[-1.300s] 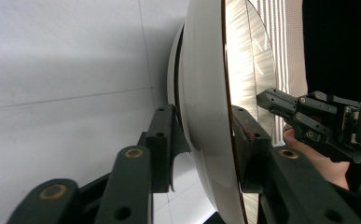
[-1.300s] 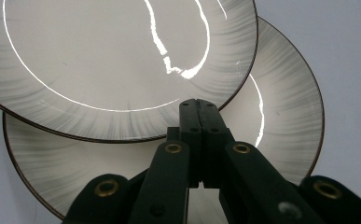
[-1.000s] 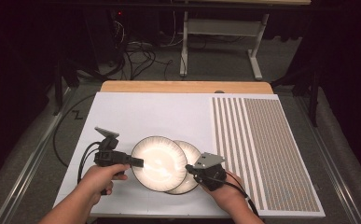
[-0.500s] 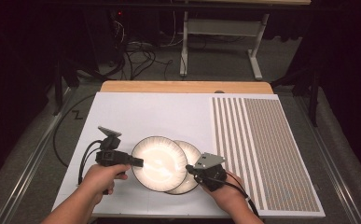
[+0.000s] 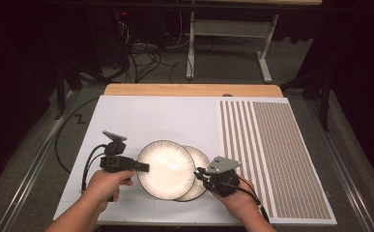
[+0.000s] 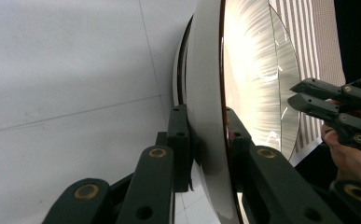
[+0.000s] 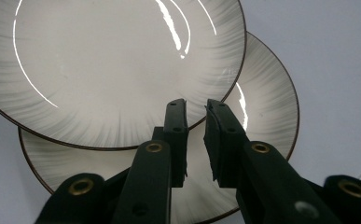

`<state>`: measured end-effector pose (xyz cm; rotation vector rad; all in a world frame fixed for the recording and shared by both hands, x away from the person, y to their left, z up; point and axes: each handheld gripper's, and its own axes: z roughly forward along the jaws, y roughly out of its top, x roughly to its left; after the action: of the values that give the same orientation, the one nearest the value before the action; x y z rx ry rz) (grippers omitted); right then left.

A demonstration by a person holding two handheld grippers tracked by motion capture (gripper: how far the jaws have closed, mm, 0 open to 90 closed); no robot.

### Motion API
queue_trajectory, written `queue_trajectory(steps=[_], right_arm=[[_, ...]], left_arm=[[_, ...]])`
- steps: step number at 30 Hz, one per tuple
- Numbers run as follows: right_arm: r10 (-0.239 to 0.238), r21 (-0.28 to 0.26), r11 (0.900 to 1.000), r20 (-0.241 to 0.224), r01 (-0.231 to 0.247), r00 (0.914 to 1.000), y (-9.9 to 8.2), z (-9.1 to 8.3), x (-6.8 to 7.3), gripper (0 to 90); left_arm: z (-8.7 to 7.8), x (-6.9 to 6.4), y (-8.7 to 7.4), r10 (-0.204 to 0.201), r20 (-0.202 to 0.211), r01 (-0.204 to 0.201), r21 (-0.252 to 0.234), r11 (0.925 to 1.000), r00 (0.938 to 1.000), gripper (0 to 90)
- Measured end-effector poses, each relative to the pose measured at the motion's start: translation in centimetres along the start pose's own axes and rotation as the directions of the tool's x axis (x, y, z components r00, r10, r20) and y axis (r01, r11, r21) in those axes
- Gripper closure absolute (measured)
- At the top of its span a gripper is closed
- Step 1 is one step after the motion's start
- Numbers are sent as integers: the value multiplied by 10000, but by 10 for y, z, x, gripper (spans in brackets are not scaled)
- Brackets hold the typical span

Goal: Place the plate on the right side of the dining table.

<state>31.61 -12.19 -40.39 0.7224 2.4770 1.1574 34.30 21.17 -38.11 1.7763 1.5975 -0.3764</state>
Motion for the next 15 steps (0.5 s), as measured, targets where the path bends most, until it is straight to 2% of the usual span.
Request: queue_trajectory(steps=[11, 15], right_arm=[[363, -422, 9985, 226, -354, 9991, -2, -14, -11, 730], [503, -544, 9973, 304, -486, 9983, -3, -18, -15, 712]], left_arm=[[-9, 3, -3, 485, 42, -482, -578, 9972, 9988, 788], [-13, 1, -5, 875, -107, -881, -960, 9915, 9961, 787]])
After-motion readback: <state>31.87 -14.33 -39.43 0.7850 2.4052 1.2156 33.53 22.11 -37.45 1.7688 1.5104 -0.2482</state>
